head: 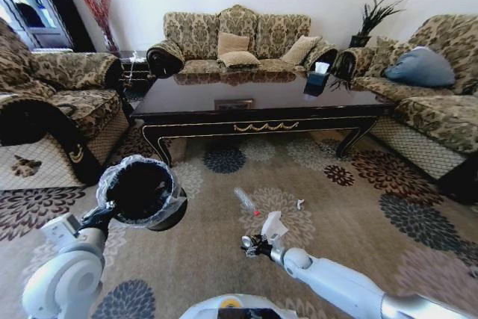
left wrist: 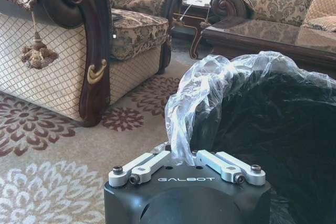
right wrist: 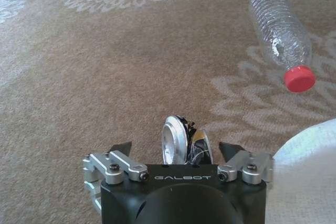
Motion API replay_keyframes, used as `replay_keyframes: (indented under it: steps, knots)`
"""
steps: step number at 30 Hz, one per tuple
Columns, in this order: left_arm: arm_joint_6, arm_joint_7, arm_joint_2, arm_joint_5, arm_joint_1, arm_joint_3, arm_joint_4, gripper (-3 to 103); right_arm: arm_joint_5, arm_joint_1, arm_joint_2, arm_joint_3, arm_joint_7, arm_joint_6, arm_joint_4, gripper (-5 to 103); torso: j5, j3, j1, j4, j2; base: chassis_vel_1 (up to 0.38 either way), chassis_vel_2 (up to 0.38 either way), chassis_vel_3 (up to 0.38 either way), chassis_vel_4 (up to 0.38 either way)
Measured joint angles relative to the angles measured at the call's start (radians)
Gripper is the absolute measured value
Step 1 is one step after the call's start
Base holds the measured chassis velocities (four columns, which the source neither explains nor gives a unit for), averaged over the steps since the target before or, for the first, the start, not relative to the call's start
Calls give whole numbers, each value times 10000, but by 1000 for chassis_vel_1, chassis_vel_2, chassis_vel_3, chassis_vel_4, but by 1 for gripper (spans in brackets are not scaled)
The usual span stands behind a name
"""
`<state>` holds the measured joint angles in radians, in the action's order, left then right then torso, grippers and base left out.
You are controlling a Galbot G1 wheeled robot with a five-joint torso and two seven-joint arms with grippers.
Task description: Move to the front of the table and pick up the trash from the floor, then place it into the trash bin.
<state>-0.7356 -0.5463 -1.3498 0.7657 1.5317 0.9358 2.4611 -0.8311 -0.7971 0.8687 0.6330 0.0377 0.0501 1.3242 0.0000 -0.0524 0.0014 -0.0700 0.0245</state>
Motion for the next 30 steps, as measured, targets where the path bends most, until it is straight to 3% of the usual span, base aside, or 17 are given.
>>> replay_keyframes:
  steps: [2,4,8,9,12,14,17,30]
  knots:
    - [0,-17,0,-5,0,-4,0,3,13,-15,18,-24,-46,2,7,80,0,0,0,0,0,0,0,0,0]
    - [0,-23,0,-6,0,-8,0,3,20,-19,27,-33,-64,2,7,80,0,0,0,0,0,0,0,0,0]
    - [0,-40,3,-11,18,-10,5,3,140,-64,68,-80,-181,5,-49,57,0,0,0,0,0,0,0,0,0]
    - [0,-40,3,-11,18,-10,5,3,140,-64,68,-80,-181,5,-49,57,0,0,0,0,0,0,0,0,0]
    - [0,-52,17,-12,23,2,10,3,414,-154,69,-127,-296,5,-60,41,0,0,0,0,1,0,0,0,0]
    - [0,-53,16,-12,24,2,14,3,463,-176,65,-138,-325,5,-57,41,0,0,0,0,0,0,0,0,0]
    - [0,-63,-19,-34,25,-35,18,3,595,-274,44,-225,-472,-26,26,27,1,0,0,0,0,0,0,0,0]
    - [3,-67,45,-222,40,-324,-245,3,480,-2,-226,-1163,-610,-804,1593,26,0,-1,0,0,0,0,0,0,0]
